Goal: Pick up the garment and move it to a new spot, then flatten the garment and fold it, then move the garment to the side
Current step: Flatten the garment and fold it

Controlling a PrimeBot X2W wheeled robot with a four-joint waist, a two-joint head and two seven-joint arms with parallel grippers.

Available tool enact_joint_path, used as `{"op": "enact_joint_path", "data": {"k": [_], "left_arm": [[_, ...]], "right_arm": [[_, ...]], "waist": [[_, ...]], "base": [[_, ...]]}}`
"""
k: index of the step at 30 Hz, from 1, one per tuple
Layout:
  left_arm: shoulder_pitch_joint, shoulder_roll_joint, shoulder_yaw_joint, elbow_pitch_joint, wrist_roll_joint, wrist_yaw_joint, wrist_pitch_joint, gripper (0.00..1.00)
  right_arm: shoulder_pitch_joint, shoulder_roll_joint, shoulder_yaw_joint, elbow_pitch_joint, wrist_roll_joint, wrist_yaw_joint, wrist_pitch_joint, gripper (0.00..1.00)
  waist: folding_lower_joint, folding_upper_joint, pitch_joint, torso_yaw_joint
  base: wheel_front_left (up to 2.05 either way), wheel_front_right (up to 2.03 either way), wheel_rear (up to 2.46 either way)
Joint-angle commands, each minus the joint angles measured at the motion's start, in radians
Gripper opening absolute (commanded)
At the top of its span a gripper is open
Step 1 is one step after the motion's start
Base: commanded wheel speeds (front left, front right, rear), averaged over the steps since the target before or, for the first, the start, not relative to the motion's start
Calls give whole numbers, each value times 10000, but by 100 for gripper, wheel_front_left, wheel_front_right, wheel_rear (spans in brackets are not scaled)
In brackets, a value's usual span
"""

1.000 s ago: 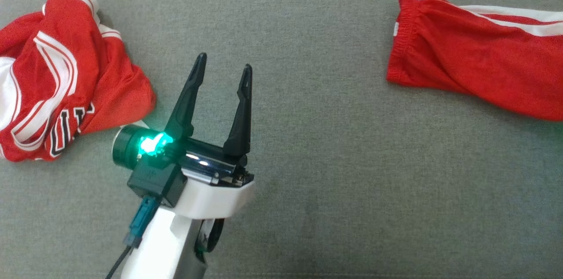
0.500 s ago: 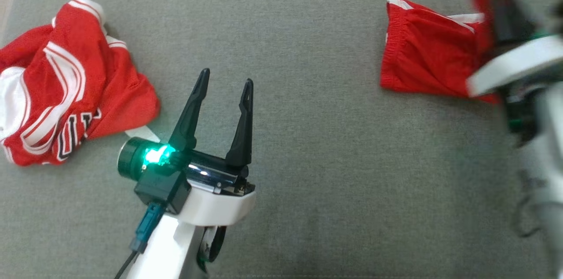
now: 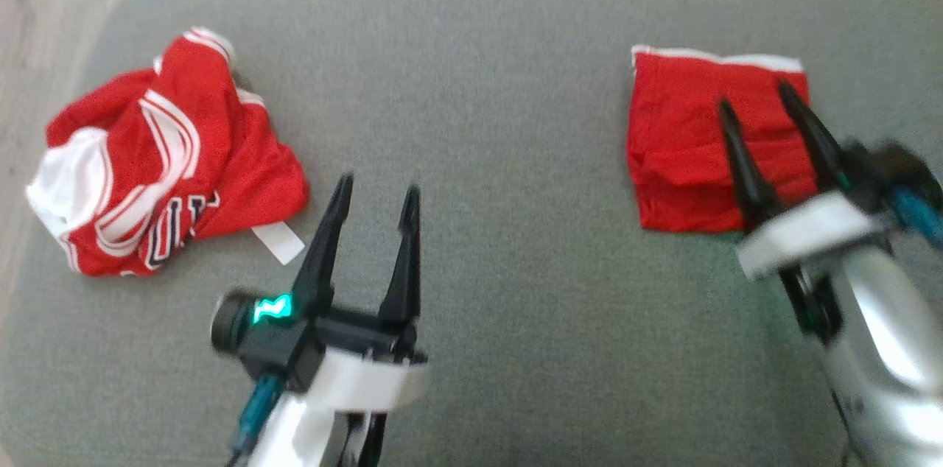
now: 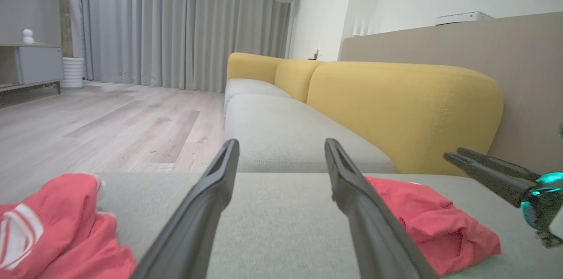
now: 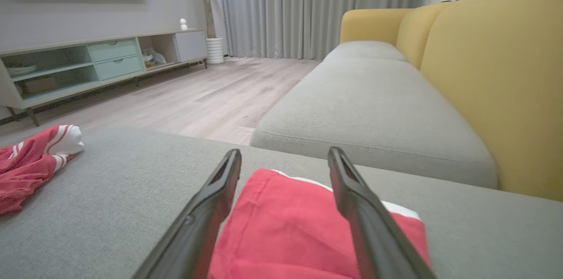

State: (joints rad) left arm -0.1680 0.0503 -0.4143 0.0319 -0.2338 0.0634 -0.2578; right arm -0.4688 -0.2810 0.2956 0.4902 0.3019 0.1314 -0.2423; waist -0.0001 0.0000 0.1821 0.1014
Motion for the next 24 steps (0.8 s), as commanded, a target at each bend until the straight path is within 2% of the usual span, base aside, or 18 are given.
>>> {"op": "enact_joint_path", "data": {"k": [1,6,10,15,24], "left_arm": [[159,0,430,-192,-65,148,-40,100],[896,0,825,143,-60,229,-40,100],[1428,-1,1207,340,-44,235,-40,100],[1875,-1,1456,486,87,115,-40,100],[2039,-1,1685,755,231,34,-40,100]], "right_arm": [[618,-12,-285,-550,-210,-7,-164,100],[3009,742,-2057,-2896,-885,-7,-190,100],[4759,1309,-2788,-3936,-1181,-7,-192,100],[5746,1643,-2899,-4186,-1225,-7,-193,100],[6079,1813,-2937,-4211,-1431,-7,-194,100]], "waist": [[1,0,-619,-8],[1,0,-1389,-9],[1,0,-1814,-27],[1,0,-2100,-144],[1,0,-2219,-245]], "base": [[0,0,0],[0,0,0],[0,0,0],[0,0,0],[0,0,0]]}}
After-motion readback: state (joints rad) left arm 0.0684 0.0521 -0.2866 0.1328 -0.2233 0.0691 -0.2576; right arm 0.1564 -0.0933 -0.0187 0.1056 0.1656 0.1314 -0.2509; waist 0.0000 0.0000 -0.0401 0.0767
